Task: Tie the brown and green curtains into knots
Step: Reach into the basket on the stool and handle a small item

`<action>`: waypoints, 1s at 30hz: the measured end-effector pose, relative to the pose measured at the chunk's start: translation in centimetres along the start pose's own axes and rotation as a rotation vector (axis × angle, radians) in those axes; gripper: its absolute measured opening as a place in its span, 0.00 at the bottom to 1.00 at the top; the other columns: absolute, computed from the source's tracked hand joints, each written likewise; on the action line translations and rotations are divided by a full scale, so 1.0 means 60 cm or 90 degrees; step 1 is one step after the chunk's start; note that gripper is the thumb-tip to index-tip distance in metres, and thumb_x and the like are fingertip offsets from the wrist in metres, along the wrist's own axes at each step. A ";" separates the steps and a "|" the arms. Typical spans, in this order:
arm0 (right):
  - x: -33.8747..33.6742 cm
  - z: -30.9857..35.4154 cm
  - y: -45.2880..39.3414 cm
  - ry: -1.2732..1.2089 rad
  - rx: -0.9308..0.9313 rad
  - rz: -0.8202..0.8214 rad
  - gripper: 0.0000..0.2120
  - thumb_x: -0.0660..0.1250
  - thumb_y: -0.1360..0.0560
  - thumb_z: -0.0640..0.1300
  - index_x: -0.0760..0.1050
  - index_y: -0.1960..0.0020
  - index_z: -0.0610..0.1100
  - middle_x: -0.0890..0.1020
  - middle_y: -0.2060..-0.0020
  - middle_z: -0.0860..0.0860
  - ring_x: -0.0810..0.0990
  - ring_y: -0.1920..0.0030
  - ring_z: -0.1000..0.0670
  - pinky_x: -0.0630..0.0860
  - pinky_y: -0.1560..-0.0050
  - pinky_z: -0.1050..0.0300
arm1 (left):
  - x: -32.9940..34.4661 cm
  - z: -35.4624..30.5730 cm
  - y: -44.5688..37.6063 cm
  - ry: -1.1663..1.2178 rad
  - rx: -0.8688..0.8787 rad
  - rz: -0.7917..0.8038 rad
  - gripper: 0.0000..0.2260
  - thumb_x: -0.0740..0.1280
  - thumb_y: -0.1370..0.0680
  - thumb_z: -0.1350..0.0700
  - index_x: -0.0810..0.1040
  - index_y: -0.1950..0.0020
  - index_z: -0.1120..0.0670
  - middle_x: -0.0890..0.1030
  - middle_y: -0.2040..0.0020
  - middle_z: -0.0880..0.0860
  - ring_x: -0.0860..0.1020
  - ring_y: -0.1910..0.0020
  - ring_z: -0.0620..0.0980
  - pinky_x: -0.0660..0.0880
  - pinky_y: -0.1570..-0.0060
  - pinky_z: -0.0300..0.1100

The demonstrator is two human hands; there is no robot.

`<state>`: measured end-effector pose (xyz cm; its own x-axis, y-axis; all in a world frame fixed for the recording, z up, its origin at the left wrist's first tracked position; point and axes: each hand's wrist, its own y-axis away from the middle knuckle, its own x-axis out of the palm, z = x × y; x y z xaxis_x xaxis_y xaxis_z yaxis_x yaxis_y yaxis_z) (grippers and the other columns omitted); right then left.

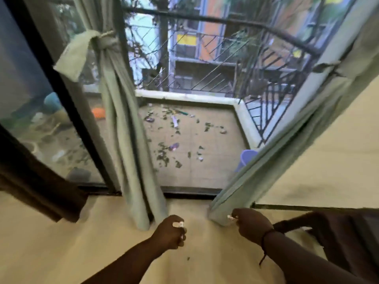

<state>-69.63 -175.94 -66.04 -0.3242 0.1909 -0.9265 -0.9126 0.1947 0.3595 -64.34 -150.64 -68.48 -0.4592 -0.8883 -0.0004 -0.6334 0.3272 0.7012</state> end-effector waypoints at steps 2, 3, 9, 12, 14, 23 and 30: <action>-0.009 -0.088 0.041 -0.025 0.031 -0.018 0.14 0.58 0.24 0.44 0.73 0.41 0.51 0.79 0.44 0.49 0.77 0.42 0.47 0.73 0.46 0.54 | 0.109 -0.013 0.000 -0.026 0.035 0.005 0.09 0.62 0.24 0.66 0.72 0.48 0.55 0.77 0.68 0.55 0.74 0.77 0.48 0.68 0.77 0.32; -0.011 -0.133 0.061 -0.031 0.035 -0.016 0.14 0.57 0.25 0.43 0.73 0.41 0.51 0.79 0.44 0.48 0.77 0.43 0.46 0.73 0.46 0.54 | 0.165 -0.015 0.003 -0.035 0.043 0.014 0.09 0.63 0.24 0.67 0.72 0.47 0.56 0.77 0.68 0.55 0.74 0.77 0.48 0.67 0.77 0.32; -0.015 -0.405 0.175 -0.115 0.114 -0.031 0.10 0.62 0.28 0.47 0.76 0.48 0.47 0.81 0.48 0.47 0.79 0.44 0.44 0.75 0.47 0.54 | 0.487 -0.020 -0.011 -0.046 0.070 0.037 0.13 0.64 0.26 0.69 0.72 0.45 0.57 0.78 0.61 0.60 0.77 0.71 0.53 0.73 0.71 0.39; -0.016 -0.517 0.218 -0.143 0.175 -0.004 0.11 0.62 0.26 0.44 0.75 0.46 0.43 0.80 0.47 0.46 0.78 0.45 0.43 0.75 0.49 0.53 | 0.610 -0.021 -0.016 -0.055 0.036 0.084 0.16 0.64 0.25 0.71 0.69 0.42 0.56 0.78 0.58 0.61 0.76 0.69 0.54 0.74 0.72 0.39; -0.004 -0.580 0.243 -0.159 0.230 0.008 0.09 0.61 0.25 0.46 0.74 0.48 0.45 0.80 0.47 0.46 0.78 0.47 0.43 0.74 0.52 0.54 | 0.666 -0.022 -0.018 -0.097 0.032 0.101 0.15 0.64 0.25 0.70 0.70 0.43 0.56 0.78 0.59 0.61 0.76 0.68 0.54 0.75 0.70 0.41; 0.042 -0.827 0.320 -0.167 0.429 0.063 0.17 0.59 0.24 0.56 0.73 0.46 0.45 0.80 0.46 0.45 0.78 0.44 0.43 0.73 0.50 0.54 | 0.905 -0.027 -0.129 -0.290 0.032 0.220 0.10 0.67 0.25 0.66 0.70 0.50 0.56 0.76 0.63 0.58 0.74 0.73 0.51 0.67 0.77 0.36; 0.050 -0.964 0.348 -0.180 0.500 0.118 0.17 0.56 0.30 0.47 0.76 0.45 0.47 0.81 0.48 0.48 0.80 0.46 0.44 0.78 0.50 0.53 | 1.050 -0.048 -0.176 -0.413 0.087 0.295 0.12 0.73 0.29 0.61 0.72 0.52 0.54 0.80 0.61 0.57 0.81 0.66 0.52 0.78 0.65 0.45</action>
<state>-104.04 -226.97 -67.72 -0.2817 0.4988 -0.8197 -0.3798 0.7265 0.5727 -84.83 -210.99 -73.86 -0.9374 -0.3018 -0.1740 -0.3407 0.6902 0.6384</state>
